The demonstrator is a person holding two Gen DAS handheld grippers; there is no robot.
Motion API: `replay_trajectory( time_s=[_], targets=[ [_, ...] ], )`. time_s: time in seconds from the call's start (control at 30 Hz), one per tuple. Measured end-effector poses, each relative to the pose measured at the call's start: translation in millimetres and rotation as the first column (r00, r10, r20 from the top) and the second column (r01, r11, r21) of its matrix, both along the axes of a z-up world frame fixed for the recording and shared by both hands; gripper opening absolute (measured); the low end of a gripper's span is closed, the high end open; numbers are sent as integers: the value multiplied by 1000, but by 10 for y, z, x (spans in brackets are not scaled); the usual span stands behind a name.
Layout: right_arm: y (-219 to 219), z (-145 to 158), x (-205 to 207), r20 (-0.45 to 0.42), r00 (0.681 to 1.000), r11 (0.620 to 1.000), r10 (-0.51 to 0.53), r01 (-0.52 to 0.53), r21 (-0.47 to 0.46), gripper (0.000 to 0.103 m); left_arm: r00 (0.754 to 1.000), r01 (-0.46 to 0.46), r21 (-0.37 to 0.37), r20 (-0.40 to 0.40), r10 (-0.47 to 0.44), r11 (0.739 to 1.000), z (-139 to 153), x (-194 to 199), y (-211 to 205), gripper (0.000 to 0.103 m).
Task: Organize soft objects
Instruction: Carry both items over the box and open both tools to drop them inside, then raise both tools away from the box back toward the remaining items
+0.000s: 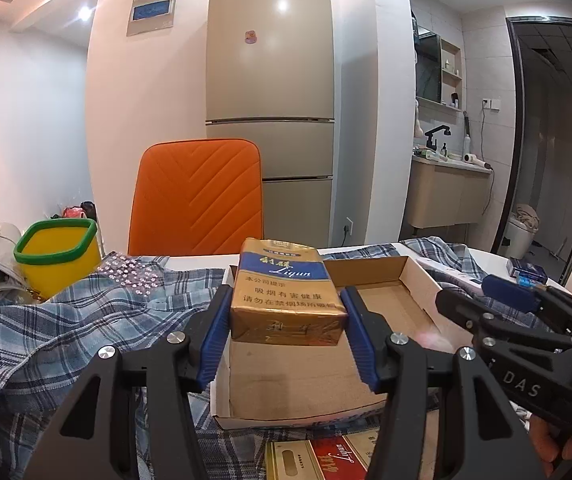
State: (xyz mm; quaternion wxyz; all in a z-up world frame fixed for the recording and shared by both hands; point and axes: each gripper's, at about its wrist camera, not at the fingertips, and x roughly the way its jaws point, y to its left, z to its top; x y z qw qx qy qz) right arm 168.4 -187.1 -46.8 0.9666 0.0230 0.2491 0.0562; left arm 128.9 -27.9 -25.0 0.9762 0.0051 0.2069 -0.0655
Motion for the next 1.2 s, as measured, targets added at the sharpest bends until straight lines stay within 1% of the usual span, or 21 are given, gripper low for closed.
replay_trajectory(
  time_s=[0.03, 0.07, 0.13, 0.23, 0.27, 0.87, 0.93, 0.97, 1.0, 1.03, 1.1, 1.2],
  targets=[
    [-1, 5, -13, 7, 1000, 1000, -2, 2, -1, 62, 1000, 1, -1, -1, -1, 1000, 0, 0, -1, 55],
    [1, 7, -20, 10, 1000, 1000, -5, 5, -4, 62, 1000, -2, 0, -2, 2, 1000, -1, 1, -1, 63],
    [1, 5, -18, 7, 1000, 1000, -9, 9, -6, 62, 1000, -4, -2, -4, 4, 1000, 1, 2, -5, 73],
    [-8, 12, -21, 8, 1000, 1000, -16, 16, -3, 62, 1000, -5, -3, -2, 5, 1000, 0, 3, 3, 81],
    [-14, 14, -23, 9, 1000, 1000, -18, 18, -1, 63, 1000, -5, -3, -2, 5, 1000, 0, 1, 2, 83],
    [-21, 65, -95, 41, 998, 999, -39, 39, 2, 63, 1000, -8, -15, 27, 8, 1000, 48, -33, 53, 85],
    [-37, 98, -145, 66, 996, 999, -52, 51, 4, 75, 999, -14, -12, 44, 14, 1000, 75, -65, 48, 86],
    [-45, 118, -175, 82, 995, 998, -57, 57, 8, 88, 998, -16, -10, 55, 16, 1000, 96, -84, 41, 89],
    [-60, 145, -218, 106, 992, 998, -65, 64, 15, 89, 997, -14, -9, 73, 15, 1000, 119, -114, 38, 93],
    [-71, 167, -243, 120, 990, 997, -72, 70, 18, 89, 996, -11, -11, 90, 12, 1000, 137, -142, 39, 102],
    [-82, 200, -271, 135, 987, 996, -85, 83, 21, 89, 991, -6, -10, 135, 7, 1000, 193, -224, 32, 103],
    [-97, 234, -292, 142, 986, 996, -87, 84, 29, 89, 984, -14, 2, 178, 13, 1000, 287, -302, 25, 103]
  ],
)
